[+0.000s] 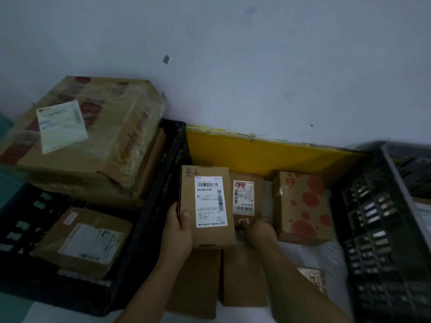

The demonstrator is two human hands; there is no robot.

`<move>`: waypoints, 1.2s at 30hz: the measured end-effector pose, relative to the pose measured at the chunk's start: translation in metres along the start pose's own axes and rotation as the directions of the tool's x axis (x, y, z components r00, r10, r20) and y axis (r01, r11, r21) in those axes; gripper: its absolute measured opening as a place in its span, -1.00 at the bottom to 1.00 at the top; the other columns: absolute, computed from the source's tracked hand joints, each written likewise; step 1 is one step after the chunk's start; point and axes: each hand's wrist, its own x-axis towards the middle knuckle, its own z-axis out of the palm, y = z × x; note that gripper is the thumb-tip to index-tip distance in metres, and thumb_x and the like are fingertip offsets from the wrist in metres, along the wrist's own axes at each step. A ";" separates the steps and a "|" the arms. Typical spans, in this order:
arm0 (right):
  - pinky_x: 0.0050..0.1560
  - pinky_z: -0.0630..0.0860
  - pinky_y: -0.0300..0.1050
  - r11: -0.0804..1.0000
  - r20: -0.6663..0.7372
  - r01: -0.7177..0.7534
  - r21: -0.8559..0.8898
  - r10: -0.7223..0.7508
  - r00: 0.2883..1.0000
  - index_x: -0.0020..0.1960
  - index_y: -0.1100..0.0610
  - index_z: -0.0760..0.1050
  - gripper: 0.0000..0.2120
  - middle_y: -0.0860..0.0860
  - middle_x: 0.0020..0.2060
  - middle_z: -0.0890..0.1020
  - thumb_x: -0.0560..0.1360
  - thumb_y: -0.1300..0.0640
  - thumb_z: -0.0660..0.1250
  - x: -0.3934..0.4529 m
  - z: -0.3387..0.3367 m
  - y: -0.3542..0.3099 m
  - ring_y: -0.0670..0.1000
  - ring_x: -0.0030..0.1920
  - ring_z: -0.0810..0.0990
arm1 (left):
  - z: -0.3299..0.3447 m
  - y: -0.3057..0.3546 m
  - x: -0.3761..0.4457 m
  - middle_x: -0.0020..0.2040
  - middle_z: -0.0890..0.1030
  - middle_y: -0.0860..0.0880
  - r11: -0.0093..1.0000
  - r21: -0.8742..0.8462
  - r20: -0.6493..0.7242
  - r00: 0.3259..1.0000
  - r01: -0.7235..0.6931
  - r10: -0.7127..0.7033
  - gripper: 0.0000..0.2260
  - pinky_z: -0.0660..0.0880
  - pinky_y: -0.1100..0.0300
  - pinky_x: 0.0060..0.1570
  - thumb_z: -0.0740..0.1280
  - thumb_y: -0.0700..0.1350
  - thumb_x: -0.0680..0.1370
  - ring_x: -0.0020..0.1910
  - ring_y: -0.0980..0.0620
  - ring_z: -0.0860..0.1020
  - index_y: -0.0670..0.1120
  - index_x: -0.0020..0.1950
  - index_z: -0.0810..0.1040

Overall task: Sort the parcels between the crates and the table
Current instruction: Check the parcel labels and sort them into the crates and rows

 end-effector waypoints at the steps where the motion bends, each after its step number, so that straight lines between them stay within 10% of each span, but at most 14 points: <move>1: 0.01 0.58 0.03 1.000 0.010 0.002 -0.023 -0.002 1.000 0.40 0.16 0.45 -0.43 0.13 0.16 0.68 0.66 -0.29 0.31 0.003 0.001 0.000 0.17 0.14 0.68 | 0.000 -0.001 0.002 0.47 0.51 -0.12 1.000 -0.006 0.002 1.000 0.001 -0.001 -0.53 0.46 0.08 0.07 0.15 0.00 0.78 0.31 -0.09 0.53 0.03 0.70 0.20; 5: -0.06 0.49 -0.09 0.973 0.088 0.101 -0.206 -0.085 0.993 0.05 0.04 0.56 -0.66 -0.04 -0.18 0.56 0.68 -0.24 0.30 0.010 -0.002 -0.009 -0.05 -0.19 0.53 | -0.001 -0.004 0.012 0.49 0.50 -0.13 1.000 -0.016 -0.005 1.000 0.005 -0.005 -0.53 0.46 0.09 0.09 0.17 -0.02 0.77 0.33 -0.10 0.53 0.01 0.69 0.22; 11: 0.25 0.60 0.04 0.848 0.126 0.233 -0.477 -0.196 0.972 0.34 0.08 0.52 -0.58 0.09 0.22 0.63 0.69 -0.22 0.30 0.017 0.002 -0.014 0.10 0.23 0.65 | -0.001 -0.005 0.021 0.50 0.48 -0.13 0.999 -0.038 -0.010 0.999 0.035 -0.035 -0.53 0.42 0.11 0.08 0.17 -0.01 0.77 0.29 -0.07 0.51 0.02 0.69 0.22; 18: 0.06 0.72 0.16 0.965 -0.120 0.030 0.261 0.001 0.993 0.37 0.09 0.40 -0.52 0.08 0.09 0.68 0.61 -0.15 0.44 0.014 -0.008 -0.016 0.15 0.05 0.73 | 0.005 0.002 0.026 0.46 0.52 -0.10 0.996 -0.068 0.010 0.998 0.063 -0.062 -0.54 0.46 0.13 -0.04 0.16 0.01 0.78 0.21 0.00 0.51 0.04 0.69 0.23; 36: 0.04 0.74 0.08 0.819 -0.468 0.483 0.310 -0.310 0.827 0.52 -0.18 0.40 -0.57 -0.19 0.17 0.66 0.68 -0.08 0.37 -0.123 -0.163 0.025 -0.10 0.08 0.71 | 0.024 0.071 -0.014 0.22 0.62 0.08 0.978 -0.208 0.019 0.999 -0.030 0.035 -0.66 0.60 -0.10 0.15 0.19 0.10 0.75 0.18 -0.01 0.62 0.17 0.54 0.39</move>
